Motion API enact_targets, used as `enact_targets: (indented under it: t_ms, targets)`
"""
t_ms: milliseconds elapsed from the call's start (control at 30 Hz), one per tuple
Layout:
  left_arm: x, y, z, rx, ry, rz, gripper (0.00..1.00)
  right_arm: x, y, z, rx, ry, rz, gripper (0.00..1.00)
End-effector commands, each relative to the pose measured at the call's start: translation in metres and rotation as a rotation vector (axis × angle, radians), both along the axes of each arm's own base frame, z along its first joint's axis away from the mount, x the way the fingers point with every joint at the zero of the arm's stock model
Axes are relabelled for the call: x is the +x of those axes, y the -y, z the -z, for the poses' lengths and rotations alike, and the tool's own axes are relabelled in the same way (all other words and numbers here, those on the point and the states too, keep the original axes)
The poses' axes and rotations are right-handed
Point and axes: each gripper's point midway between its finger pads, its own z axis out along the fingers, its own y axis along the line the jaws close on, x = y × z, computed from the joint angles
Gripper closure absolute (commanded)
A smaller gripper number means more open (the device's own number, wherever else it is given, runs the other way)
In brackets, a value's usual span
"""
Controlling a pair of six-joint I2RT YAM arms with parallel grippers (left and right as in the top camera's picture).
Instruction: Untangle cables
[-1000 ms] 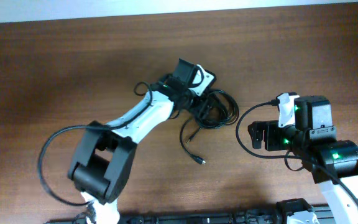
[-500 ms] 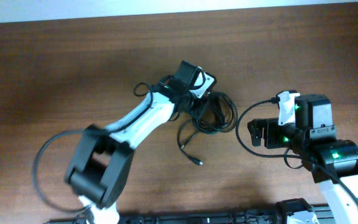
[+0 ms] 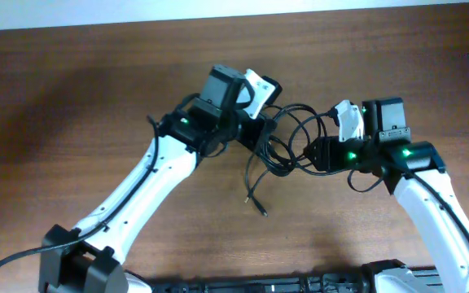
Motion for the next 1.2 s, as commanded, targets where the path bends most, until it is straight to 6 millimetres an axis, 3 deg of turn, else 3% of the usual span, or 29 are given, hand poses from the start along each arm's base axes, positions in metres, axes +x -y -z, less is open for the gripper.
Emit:
enact_targets:
  t_ms: [0,67,233,400,500,667,800,833,867,933,1067,1167]
  targets:
    - [-0.006,-0.010,-0.045,-0.189,-0.057,0.037,1.00,0.006,-0.006,0.004,0.024,-0.022,-0.013,0.40]
    - [-0.013,-0.013,-0.053,-0.252,-0.099,0.084,1.00,0.012,-0.007,0.007,0.036,-0.036,0.013,0.40]
    - [-0.021,-0.011,-0.050,-0.252,-0.137,0.101,1.00,0.026,-0.011,0.003,0.128,-0.067,0.148,0.40]
    - [-0.021,-0.011,-0.050,-0.252,-0.137,0.101,1.00,0.019,-0.040,-0.018,0.310,-0.080,0.041,0.40]
    - [-0.023,-0.010,-0.051,-0.265,-0.161,0.096,1.00,0.019,-0.043,-0.021,0.335,-0.080,0.034,0.42]
    - [-0.035,-0.004,-0.063,-0.328,-0.186,0.169,1.00,0.020,-0.042,-0.019,0.322,-0.079,0.042,0.74]
    - [-0.033,-0.004,-0.063,-0.330,-0.175,0.167,1.00,0.020,-0.033,-0.010,0.269,-0.094,0.080,0.96]
    - [-0.028,-0.007,-0.061,-0.315,-0.165,0.145,0.97,0.019,-0.029,-0.006,0.241,-0.103,0.098,0.96]
    - [-0.018,-0.014,-0.053,-0.273,-0.151,0.089,0.84,0.018,-0.023,0.000,0.203,-0.117,0.123,0.96]
    - [-0.009,-0.027,-0.035,-0.177,-0.155,-0.008,0.36,0.014,-0.018,0.004,0.178,-0.138,0.139,0.96]
    - [-0.022,-0.050,-0.001,-0.030,-0.267,-0.099,0.12,0.016,-0.019,0.003,0.180,-0.127,0.137,0.96]
    - [-0.031,-0.054,0.015,-0.004,-0.318,-0.103,0.08,0.022,-0.022,-0.002,0.223,-0.127,0.171,0.96]
